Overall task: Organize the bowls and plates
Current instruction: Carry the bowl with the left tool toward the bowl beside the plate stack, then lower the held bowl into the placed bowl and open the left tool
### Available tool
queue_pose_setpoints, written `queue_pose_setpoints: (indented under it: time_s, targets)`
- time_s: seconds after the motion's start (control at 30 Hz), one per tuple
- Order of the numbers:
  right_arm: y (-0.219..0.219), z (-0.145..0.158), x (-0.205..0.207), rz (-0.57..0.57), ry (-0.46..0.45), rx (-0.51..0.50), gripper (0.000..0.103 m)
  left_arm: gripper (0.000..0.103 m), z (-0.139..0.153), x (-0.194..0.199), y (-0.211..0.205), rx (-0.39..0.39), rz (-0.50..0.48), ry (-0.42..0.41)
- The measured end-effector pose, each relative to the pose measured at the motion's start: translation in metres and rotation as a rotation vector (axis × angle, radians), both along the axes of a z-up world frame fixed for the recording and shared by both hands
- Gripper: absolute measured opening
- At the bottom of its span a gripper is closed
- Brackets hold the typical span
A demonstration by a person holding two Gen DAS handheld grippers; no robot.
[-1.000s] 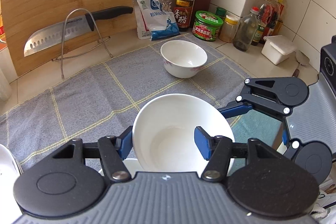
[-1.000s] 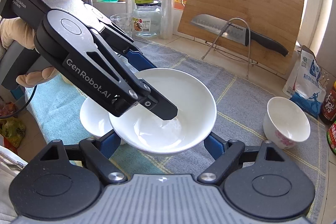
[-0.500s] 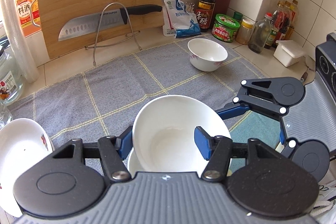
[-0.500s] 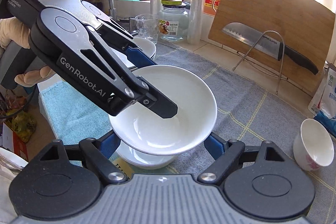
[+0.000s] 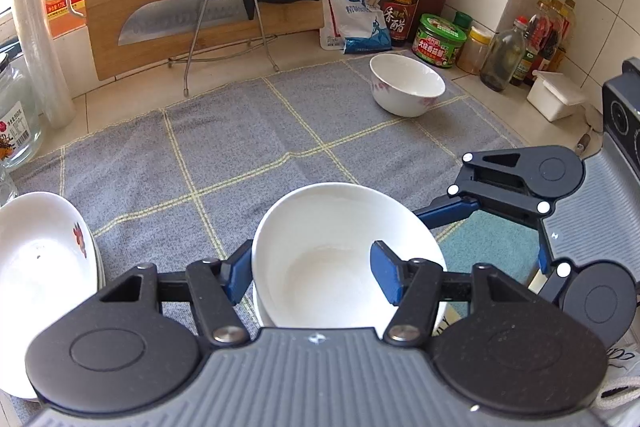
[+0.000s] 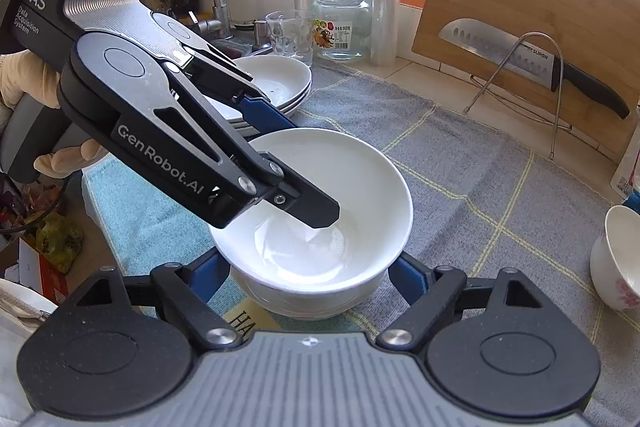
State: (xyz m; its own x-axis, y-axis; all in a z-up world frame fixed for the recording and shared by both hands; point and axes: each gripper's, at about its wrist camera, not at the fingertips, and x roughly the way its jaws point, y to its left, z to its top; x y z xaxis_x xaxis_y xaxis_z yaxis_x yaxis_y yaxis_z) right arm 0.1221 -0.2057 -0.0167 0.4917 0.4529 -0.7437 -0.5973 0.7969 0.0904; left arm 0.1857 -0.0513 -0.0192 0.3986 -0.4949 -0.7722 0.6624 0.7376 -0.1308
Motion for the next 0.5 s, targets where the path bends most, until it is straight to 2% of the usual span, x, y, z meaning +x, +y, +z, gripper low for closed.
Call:
queue_pose_setpoints:
  time_s: [0.5]
  targets:
    - [0.0021, -0.0045, 0.0013, 0.009, 0.007, -0.02, 0.089, 0.06, -0.0091, 0.0041, 0.0005, -0.004, 0.006, 0.022]
